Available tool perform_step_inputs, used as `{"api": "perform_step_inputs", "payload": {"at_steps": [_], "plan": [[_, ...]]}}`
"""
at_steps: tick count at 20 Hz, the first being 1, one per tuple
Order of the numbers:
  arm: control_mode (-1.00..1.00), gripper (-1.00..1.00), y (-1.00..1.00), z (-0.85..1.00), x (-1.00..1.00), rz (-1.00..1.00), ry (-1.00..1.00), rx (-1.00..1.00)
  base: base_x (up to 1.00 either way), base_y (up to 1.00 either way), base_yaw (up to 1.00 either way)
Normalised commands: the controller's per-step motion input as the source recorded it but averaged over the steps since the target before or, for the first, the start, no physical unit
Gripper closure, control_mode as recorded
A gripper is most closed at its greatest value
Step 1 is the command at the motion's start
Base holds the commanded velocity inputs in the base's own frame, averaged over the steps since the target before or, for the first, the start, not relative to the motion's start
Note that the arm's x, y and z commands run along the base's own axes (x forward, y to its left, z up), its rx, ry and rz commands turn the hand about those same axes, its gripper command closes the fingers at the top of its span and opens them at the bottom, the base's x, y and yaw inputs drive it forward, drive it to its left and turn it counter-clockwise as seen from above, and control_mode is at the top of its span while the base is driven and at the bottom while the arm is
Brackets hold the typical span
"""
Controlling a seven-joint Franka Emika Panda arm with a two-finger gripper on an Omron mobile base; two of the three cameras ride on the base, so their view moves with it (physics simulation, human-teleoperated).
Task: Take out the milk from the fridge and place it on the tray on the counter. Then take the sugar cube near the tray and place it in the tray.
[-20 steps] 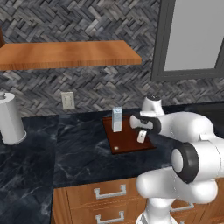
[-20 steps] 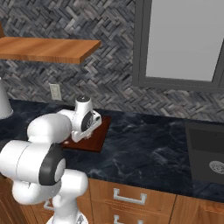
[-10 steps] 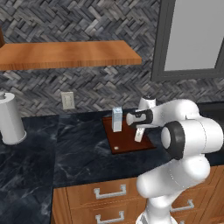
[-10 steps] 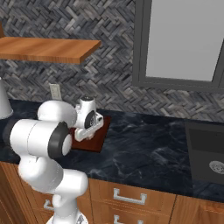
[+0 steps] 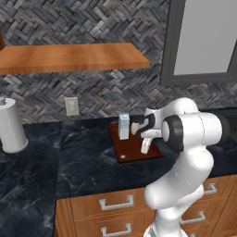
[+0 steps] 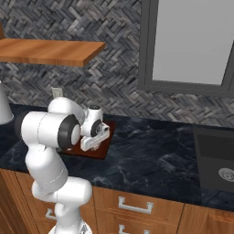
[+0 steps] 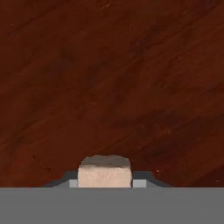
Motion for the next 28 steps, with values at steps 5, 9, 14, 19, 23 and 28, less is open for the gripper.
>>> {"api": "perform_step_inputs", "payload": {"at_steps": [5, 9, 14, 19, 23, 28], "plan": [[-1.0, -1.0, 0.0, -0.13, -0.03, 0.0, 0.0, 0.0, 0.0, 0.0, 0.0], [-1.0, -1.0, 0.0, 0.37, -0.16, 0.0, 0.0, 0.0, 0.0, 0.0, 0.0], [-1.0, -1.0, 0.0, 0.51, -0.11, -0.01, 0.01, 0.0, 0.0, 0.0, 0.0], [-1.0, -1.0, -0.13, 0.93, -0.54, -0.03, -0.03, 0.0, 0.0, 0.0, 0.0], [-1.0, -1.0, -0.22, 1.0, -0.81, 0.0, -0.18, 0.0, 0.0, 0.0, 0.0], [-1.0, -1.0, -0.17, 1.0, -0.73, 0.0, -0.11, 0.0, 0.0, 0.0, 0.0]]}}
